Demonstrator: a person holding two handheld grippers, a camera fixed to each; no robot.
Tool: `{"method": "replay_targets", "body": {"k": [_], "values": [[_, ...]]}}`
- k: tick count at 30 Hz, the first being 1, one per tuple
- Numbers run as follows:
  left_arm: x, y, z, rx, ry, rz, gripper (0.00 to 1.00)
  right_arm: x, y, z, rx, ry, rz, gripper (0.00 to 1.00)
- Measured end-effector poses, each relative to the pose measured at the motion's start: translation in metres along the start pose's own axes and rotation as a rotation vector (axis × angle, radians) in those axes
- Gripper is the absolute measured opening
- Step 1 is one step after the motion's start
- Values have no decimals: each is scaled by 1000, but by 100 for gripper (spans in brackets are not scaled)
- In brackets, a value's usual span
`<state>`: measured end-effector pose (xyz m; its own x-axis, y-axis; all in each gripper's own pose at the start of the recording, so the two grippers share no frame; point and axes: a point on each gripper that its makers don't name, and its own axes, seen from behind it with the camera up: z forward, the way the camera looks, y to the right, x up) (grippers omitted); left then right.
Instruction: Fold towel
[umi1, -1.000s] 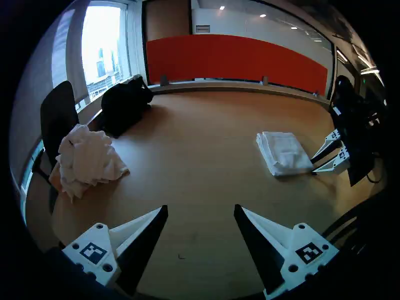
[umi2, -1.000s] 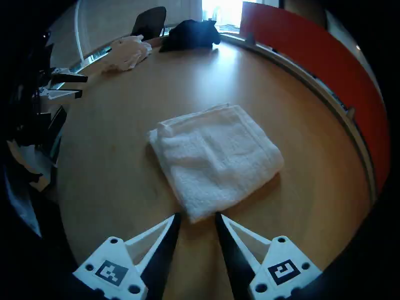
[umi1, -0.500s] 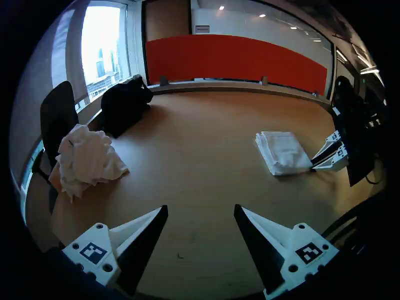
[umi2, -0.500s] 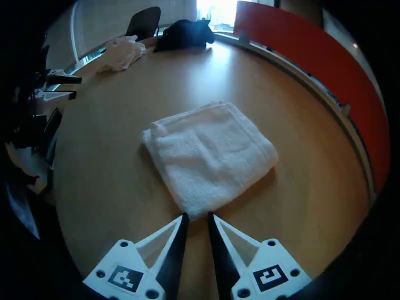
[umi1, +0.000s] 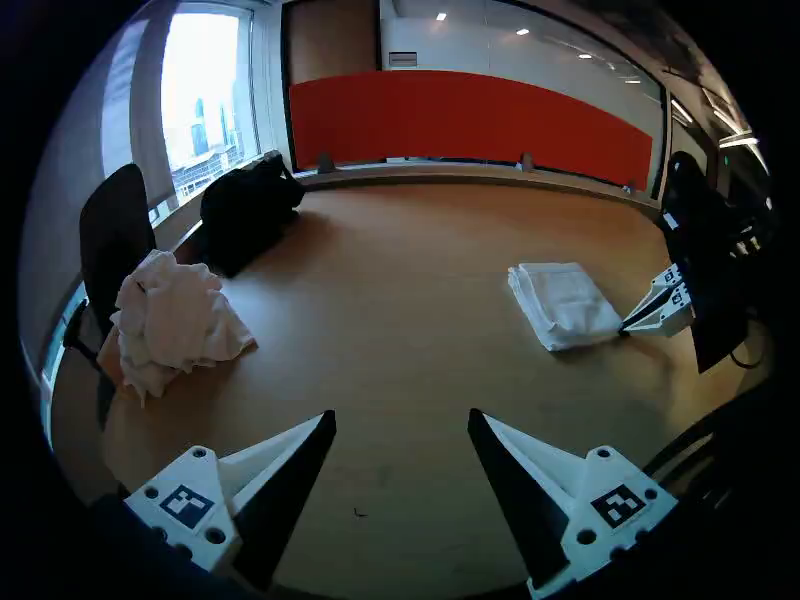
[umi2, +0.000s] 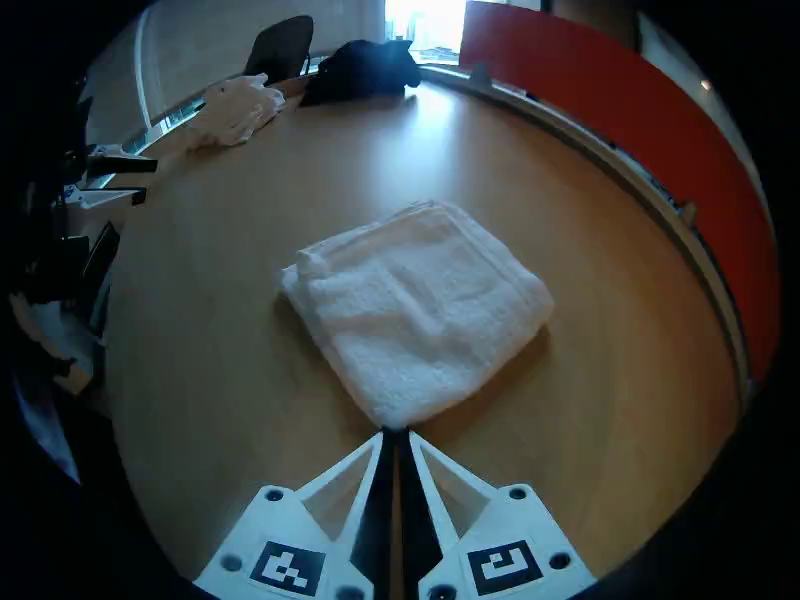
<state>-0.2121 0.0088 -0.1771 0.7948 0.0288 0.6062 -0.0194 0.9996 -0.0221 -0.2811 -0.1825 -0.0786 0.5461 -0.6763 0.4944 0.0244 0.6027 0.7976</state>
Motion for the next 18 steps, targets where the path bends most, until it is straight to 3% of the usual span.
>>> {"method": "replay_targets", "body": {"k": [9, 18], "values": [[1, -1, 3, -5, 4, -1, 98, 22, 8, -11, -18, 45, 7, 3], [9, 1, 7, -21, 14, 12, 99, 79, 27, -34, -51, 155, -10, 3]]}}
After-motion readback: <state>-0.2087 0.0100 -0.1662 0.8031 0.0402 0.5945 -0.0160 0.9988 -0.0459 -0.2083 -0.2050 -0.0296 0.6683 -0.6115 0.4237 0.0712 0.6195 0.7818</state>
